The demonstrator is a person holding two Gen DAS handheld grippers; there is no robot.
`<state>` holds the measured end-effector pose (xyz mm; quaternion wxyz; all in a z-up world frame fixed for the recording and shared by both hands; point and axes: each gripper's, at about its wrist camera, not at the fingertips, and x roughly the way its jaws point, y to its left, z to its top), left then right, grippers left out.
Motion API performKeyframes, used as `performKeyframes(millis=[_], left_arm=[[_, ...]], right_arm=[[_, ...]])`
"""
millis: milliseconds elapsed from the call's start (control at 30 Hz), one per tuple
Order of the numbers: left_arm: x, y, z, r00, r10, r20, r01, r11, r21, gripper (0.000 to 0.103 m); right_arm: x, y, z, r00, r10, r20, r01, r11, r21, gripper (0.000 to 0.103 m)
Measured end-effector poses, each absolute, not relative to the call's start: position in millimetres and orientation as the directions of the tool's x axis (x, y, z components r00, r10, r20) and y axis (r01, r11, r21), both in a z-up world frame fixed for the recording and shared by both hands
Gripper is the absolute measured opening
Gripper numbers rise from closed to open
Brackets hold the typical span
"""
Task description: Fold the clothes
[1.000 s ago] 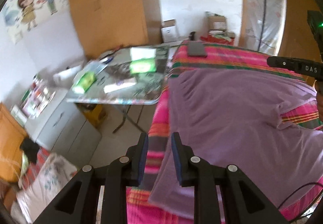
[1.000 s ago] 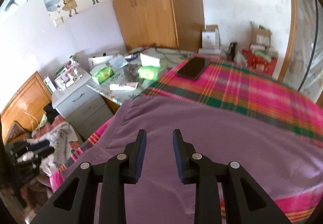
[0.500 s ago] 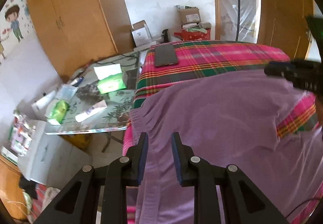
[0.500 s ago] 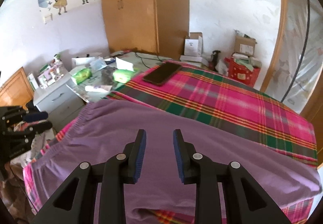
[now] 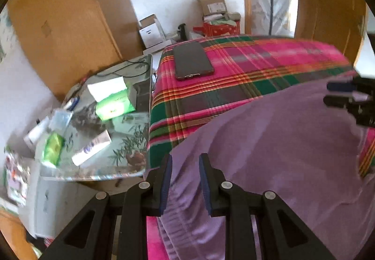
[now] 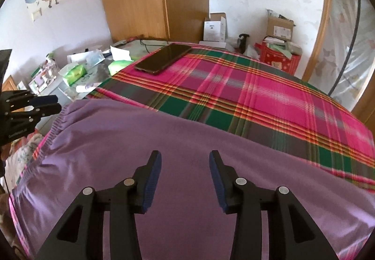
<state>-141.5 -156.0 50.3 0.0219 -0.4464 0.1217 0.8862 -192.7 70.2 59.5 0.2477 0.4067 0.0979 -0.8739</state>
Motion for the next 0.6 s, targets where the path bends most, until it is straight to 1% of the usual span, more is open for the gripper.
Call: performKeyframes(millis=[67, 133, 233, 400, 600], left_arm=[[-147.7, -154.5, 45.8, -0.600, -0.070, -0.797, -0.177, -0.960, 0.217, 0.024], [-154.3, -156.5, 40.7, -0.582, -0.046, -0.812, -0.189, -0.963, 0.190, 0.024], [-161.0, -158.4, 33.6, -0.566, -0.033, -0.824, -0.202, -0.963, 0.177, 0.024], [-168.5, -160.5, 24.5, -0.550, -0.050, -0.834, -0.208, -0.959, 0.194, 0.024], [-173.5, -170.1, 20.2, -0.539, -0.034, -0.842, -0.206, -0.964, 0.170, 0.024]], right_arm=[[-199.7, 66.2, 56.9, -0.556, -0.343, -0.757, 0.519, -0.855, 0.007, 0.044], [-208.0, 63.1, 52.8, -0.559, -0.332, -0.760, 0.521, -0.853, -0.011, 0.044], [-220.6, 61.1, 46.0, -0.551, -0.326, -0.768, 0.522, -0.853, -0.013, 0.044], [-232.8, 56.4, 37.4, -0.548, -0.328, -0.770, 0.532, -0.846, -0.018, 0.044], [-246.7, 48.3, 26.2, -0.519, -0.329, -0.789, 0.546, -0.838, -0.010, 0.044]])
